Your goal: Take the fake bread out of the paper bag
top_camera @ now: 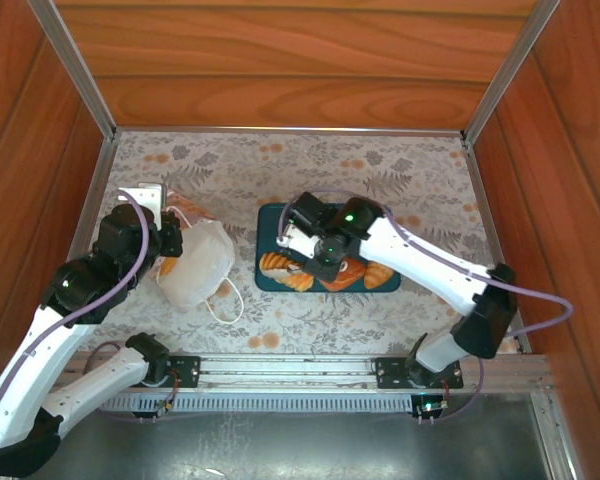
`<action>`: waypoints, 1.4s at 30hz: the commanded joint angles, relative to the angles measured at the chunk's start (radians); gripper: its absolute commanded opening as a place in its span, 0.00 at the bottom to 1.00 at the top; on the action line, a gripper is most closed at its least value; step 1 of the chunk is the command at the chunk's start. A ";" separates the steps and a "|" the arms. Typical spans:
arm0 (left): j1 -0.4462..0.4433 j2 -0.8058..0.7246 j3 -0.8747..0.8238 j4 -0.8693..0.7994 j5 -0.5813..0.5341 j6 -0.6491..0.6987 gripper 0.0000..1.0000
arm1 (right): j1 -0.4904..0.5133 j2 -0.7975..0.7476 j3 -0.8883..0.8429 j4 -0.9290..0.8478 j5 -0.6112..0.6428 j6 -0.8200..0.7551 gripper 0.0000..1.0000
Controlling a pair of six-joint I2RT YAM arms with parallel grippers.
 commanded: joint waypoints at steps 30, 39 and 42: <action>0.004 -0.032 0.017 0.002 0.037 0.025 0.00 | 0.358 0.257 0.037 0.639 0.210 -0.047 0.48; 0.004 -0.001 0.041 0.007 0.080 0.028 0.00 | 0.410 0.381 0.130 0.670 0.326 -0.051 0.48; 0.003 0.014 0.048 0.007 0.097 0.027 0.00 | 0.410 0.395 0.132 0.716 0.313 -0.040 0.49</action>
